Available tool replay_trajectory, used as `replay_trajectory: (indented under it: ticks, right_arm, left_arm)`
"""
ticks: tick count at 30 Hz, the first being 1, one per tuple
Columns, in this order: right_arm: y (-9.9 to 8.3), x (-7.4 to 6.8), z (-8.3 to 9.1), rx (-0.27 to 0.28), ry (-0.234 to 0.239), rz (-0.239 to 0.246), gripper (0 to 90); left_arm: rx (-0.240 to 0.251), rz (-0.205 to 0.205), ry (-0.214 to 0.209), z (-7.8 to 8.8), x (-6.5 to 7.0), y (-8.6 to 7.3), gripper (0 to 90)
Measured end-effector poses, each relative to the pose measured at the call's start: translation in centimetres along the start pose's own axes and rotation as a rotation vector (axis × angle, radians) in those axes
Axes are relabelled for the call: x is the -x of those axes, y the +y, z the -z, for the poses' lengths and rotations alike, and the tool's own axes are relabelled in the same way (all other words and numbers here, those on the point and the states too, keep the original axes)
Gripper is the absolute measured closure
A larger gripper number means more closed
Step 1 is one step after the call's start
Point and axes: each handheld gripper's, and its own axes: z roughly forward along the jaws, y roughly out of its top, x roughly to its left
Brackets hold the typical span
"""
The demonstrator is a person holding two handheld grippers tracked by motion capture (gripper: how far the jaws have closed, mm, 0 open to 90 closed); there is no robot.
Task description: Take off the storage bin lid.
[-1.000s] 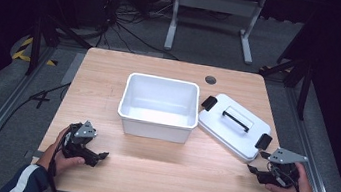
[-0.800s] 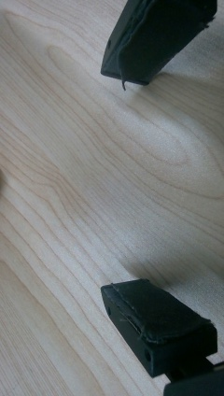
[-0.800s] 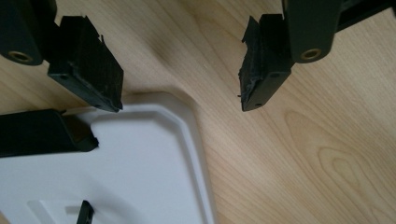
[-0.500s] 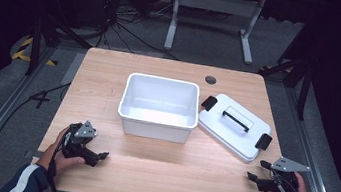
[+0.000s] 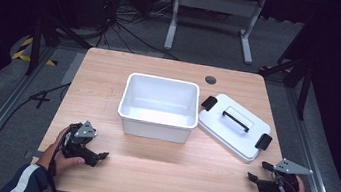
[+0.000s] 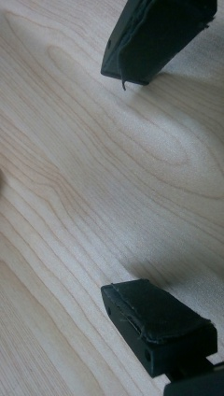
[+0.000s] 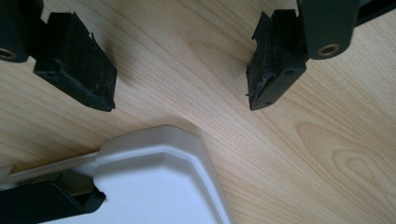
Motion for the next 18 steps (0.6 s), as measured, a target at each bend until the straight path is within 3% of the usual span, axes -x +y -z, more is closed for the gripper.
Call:
replay_trajectory:
  ticks: [18]
  right_arm:
    - [0.00, -0.11, 0.01, -0.009, -0.021, -0.021, 21.3]
  left_arm:
    - [-0.002, -0.003, 0.000, 0.00, -0.04, 0.02, 0.5]
